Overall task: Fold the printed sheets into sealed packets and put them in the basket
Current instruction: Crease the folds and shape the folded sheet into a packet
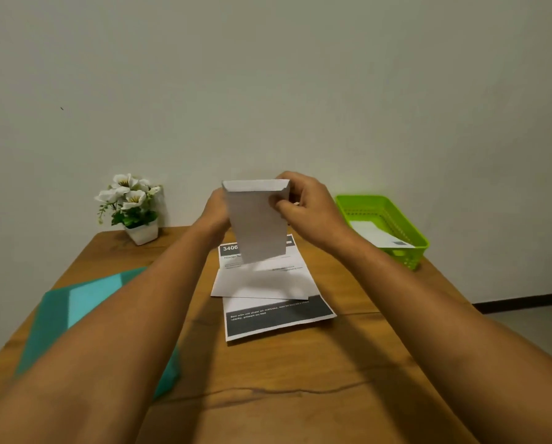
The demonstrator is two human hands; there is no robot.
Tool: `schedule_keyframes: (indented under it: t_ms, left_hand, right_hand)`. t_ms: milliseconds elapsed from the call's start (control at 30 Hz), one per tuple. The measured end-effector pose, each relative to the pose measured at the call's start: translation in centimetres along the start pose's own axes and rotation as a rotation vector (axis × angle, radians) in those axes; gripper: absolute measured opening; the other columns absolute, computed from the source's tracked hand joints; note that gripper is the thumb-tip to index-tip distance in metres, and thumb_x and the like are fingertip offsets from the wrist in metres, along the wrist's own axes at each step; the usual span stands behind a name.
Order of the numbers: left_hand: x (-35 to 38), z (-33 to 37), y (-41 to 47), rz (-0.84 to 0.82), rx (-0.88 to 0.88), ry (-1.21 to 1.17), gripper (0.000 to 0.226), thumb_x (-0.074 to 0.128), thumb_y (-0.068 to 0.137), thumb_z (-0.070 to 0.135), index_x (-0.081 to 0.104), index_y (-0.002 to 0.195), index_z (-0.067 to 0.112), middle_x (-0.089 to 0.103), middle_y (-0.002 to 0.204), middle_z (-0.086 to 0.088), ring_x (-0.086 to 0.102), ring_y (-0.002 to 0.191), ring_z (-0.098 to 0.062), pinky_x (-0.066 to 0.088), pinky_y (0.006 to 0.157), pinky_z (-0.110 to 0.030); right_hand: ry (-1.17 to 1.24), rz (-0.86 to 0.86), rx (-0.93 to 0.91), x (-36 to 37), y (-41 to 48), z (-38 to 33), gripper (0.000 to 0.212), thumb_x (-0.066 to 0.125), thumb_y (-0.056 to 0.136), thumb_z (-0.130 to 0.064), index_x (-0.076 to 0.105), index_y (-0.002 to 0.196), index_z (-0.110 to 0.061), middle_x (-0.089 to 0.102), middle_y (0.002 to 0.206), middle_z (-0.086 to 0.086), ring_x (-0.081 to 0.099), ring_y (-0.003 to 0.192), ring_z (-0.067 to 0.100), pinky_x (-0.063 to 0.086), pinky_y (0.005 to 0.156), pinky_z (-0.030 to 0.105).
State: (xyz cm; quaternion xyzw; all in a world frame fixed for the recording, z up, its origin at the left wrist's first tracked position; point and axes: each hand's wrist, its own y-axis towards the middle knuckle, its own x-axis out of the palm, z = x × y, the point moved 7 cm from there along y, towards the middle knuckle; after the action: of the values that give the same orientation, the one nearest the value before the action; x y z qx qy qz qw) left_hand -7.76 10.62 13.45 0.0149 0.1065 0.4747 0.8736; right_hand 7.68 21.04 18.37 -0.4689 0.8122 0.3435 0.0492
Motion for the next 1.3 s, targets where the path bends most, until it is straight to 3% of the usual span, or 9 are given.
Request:
schedule_keyframes:
  t_ms: [100, 200, 267, 367, 533, 667, 833, 1033, 1300]
  left_hand:
    - [0.2, -0.4, -0.3, -0.012, -0.028, -0.057, 0.014, 0.061, 0.098, 0.013, 0.074, 0.102, 0.018, 0.073, 0.097, 0.003, 0.065, 0.090, -0.014, 0.054, 0.075, -0.028]
    - [-0.5, -2.0, -0.7, 0.019, -0.175, 0.056, 0.024, 0.057, 0.103, 0.039, 0.070, 0.113, 0.021, 0.061, 0.123, 0.000, 0.054, 0.112, -0.020, 0.047, 0.094, -0.037]
    - [-0.8, -4.0, -1.5, 0.005, -0.363, 0.116, 0.035, 0.056, 0.103, 0.047, 0.067, 0.118, 0.017, 0.060, 0.123, -0.004, 0.058, 0.109, -0.024, 0.054, 0.089, -0.040]
    - [-0.5, -7.0, -2.9, -0.002, -0.524, -0.094, 0.022, 0.068, 0.098, 0.022, 0.068, 0.117, 0.010, 0.070, 0.113, -0.011, 0.070, 0.087, -0.023, 0.062, 0.063, -0.032]
    - [-2.3, -9.6, -4.0, 0.189, -0.457, -0.252, 0.024, 0.063, 0.092, -0.013, 0.069, 0.106, 0.006, 0.068, 0.109, -0.019, 0.067, 0.071, -0.022, 0.057, 0.048, -0.024]
    - [-4.0, -11.4, -5.1, 0.342, -0.384, -0.197, 0.021, 0.065, 0.094, -0.008, 0.070, 0.108, 0.006, 0.068, 0.106, -0.012, 0.065, 0.080, -0.020, 0.051, 0.044, -0.017]
    - [-5.4, -14.1, -6.0, 0.480, -0.345, 0.008, 0.015, 0.072, 0.092, 0.005, 0.073, 0.095, 0.019, 0.070, 0.106, -0.003, 0.068, 0.097, -0.020, 0.063, 0.077, -0.035]
    - [-4.7, -14.9, -6.7, 0.381, -0.241, 0.218, 0.012, 0.073, 0.092, 0.010, 0.071, 0.097, 0.021, 0.070, 0.101, 0.001, 0.067, 0.093, -0.015, 0.063, 0.077, -0.036]
    - [-3.9, -14.3, -6.9, 0.293, -0.088, 0.535, 0.009, 0.073, 0.093, 0.017, 0.069, 0.095, 0.025, 0.066, 0.094, 0.009, 0.063, 0.091, -0.010, 0.058, 0.074, -0.027]
  right_hand:
    - [0.026, 0.086, 0.020, -0.9, 0.8, 2.1, 0.009, 0.061, 0.089, -0.013, 0.069, 0.089, -0.017, 0.070, 0.087, 0.005, 0.066, 0.088, 0.029, 0.055, 0.076, 0.047]
    - [0.188, 0.100, 0.106, -0.1, 0.6, 4.3, 0.029, 0.064, 0.089, 0.003, 0.072, 0.082, -0.024, 0.074, 0.098, 0.005, 0.069, 0.102, 0.027, 0.058, 0.087, 0.042]
    - [0.268, 0.094, 0.165, 1.1, -0.3, 5.9, 0.041, 0.063, 0.085, 0.011, 0.073, 0.075, -0.028, 0.073, 0.112, 0.007, 0.069, 0.112, 0.022, 0.057, 0.099, 0.044]
    - [0.317, 0.067, 0.230, 3.0, -1.9, 8.0, 0.043, 0.061, 0.081, 0.018, 0.071, 0.074, -0.023, 0.064, 0.132, 0.007, 0.062, 0.125, 0.018, 0.052, 0.102, 0.037]
    - [0.335, 0.022, 0.328, 5.2, -4.0, 10.4, 0.031, 0.067, 0.090, 0.007, 0.076, 0.085, -0.022, 0.073, 0.103, -0.003, 0.066, 0.100, 0.018, 0.056, 0.091, 0.043]
    - [0.428, -0.091, 0.575, 7.3, -5.8, 11.9, 0.039, 0.056, 0.096, 0.012, 0.064, 0.120, -0.017, 0.067, 0.124, 0.013, 0.074, 0.102, 0.032, 0.064, 0.085, 0.043]
    - [0.795, -0.026, 0.879, 9.9, -7.9, 13.1, 0.048, 0.050, 0.098, 0.011, 0.048, 0.140, -0.013, 0.064, 0.130, 0.021, 0.077, 0.094, 0.031, 0.065, 0.082, 0.044]
    - [0.741, -0.110, 0.914, 11.1, -8.7, 13.8, 0.044, 0.064, 0.100, -0.006, 0.049, 0.142, -0.008, 0.074, 0.115, 0.020, 0.078, 0.092, 0.031, 0.065, 0.083, 0.044]
    - [0.815, -0.068, 0.950, 11.1, -8.9, 13.9, 0.028, 0.058, 0.106, -0.028, 0.060, 0.128, -0.010, 0.074, 0.112, 0.021, 0.077, 0.095, 0.033, 0.064, 0.086, 0.048]
